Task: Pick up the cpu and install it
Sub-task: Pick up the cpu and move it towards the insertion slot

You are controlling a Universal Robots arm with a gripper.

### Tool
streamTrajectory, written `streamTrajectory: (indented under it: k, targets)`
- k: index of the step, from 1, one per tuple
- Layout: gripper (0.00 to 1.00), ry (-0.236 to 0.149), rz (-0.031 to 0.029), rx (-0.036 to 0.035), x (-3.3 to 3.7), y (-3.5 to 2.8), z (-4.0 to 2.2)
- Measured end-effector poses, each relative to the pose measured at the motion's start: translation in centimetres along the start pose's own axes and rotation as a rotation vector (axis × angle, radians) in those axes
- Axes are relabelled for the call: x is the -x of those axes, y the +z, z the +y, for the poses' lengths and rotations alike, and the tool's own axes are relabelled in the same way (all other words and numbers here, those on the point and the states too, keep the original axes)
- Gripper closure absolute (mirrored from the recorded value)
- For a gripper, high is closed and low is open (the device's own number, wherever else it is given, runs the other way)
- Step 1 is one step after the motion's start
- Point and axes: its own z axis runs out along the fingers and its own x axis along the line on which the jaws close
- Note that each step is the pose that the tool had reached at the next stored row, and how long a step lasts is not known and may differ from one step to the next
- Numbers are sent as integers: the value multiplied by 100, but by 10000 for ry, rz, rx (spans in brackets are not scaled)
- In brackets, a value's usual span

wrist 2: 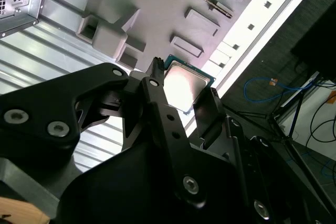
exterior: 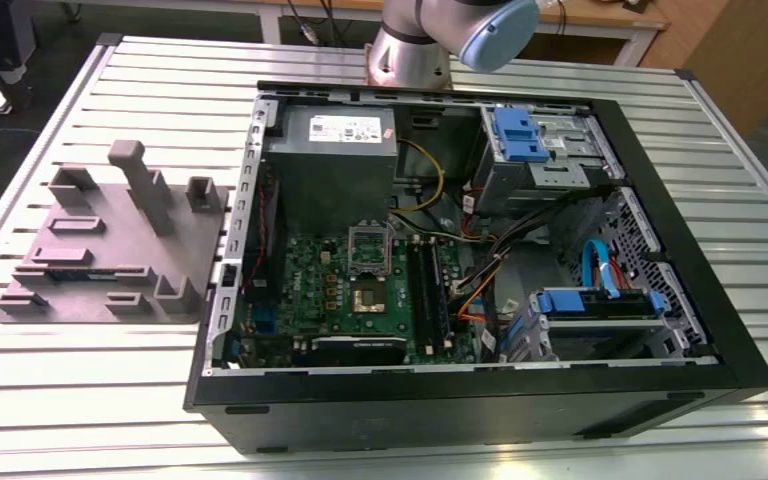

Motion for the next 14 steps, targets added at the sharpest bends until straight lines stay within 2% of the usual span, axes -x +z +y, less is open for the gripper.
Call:
streamTrajectory:
  k: [3, 4, 5, 14]
  targets:
    - [53, 0, -1, 0, 6, 1, 0]
    - [53, 0, 0, 0, 57, 1, 0]
    - [53, 0, 0, 0, 136, 2, 1]
    - [53, 0, 0, 0, 178, 2, 1]
